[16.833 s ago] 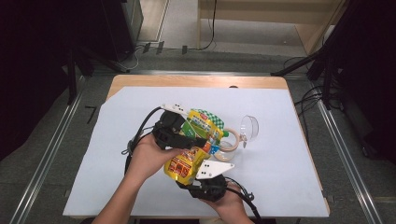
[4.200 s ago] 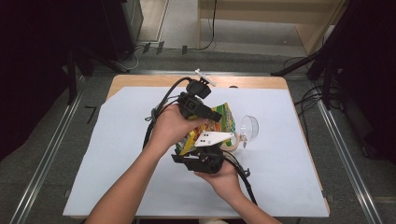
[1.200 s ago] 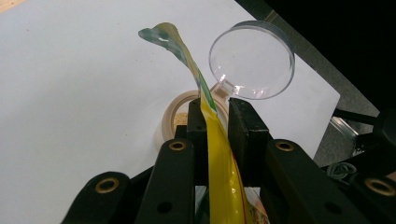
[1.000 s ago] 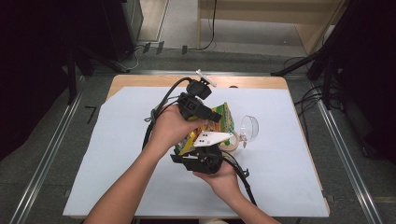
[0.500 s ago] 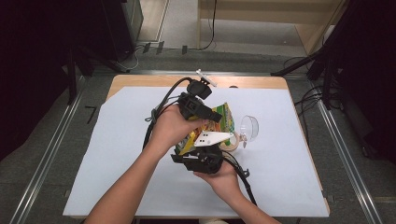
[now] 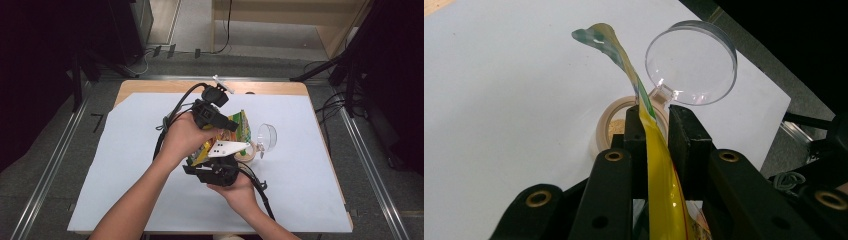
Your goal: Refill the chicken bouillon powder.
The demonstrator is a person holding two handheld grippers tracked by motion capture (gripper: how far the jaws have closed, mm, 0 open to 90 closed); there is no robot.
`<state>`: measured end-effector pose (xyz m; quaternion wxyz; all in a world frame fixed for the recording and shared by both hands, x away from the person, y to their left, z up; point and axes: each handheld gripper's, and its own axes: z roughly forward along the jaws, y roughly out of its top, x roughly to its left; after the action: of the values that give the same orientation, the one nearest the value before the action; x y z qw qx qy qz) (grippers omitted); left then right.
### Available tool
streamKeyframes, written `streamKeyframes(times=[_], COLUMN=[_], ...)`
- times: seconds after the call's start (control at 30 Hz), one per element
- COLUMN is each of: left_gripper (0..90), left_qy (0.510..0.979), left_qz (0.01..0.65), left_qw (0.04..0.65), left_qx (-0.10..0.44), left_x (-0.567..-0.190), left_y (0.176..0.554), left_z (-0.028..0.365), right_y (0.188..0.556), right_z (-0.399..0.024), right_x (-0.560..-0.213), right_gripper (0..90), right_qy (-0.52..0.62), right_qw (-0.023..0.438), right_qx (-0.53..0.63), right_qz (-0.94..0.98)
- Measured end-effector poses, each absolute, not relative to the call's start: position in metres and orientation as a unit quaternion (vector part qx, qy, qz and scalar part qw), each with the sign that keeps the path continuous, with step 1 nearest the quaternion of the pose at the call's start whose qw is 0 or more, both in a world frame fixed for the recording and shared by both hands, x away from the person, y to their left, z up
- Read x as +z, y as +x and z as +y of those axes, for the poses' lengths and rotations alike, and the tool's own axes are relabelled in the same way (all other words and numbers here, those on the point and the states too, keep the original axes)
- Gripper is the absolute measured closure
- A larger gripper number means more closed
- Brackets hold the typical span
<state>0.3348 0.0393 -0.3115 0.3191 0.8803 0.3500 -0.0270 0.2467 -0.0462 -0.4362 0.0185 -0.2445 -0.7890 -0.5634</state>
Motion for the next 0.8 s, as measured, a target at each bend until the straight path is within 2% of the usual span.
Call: streamKeyframes(times=[0.8], left_gripper=[79.1], left_qy=[0.875], left_qz=[0.358], left_qw=[0.324], left_qx=[-0.045], left_x=[-0.3143], left_y=[0.3424], left_z=[0.0421], right_y=[0.2479], right_z=[-0.0474], right_x=[-0.4344], right_gripper=[74.6], right_qy=[-0.248], right_qw=[0.024], right_qx=[-0.560], right_qz=[-0.790])
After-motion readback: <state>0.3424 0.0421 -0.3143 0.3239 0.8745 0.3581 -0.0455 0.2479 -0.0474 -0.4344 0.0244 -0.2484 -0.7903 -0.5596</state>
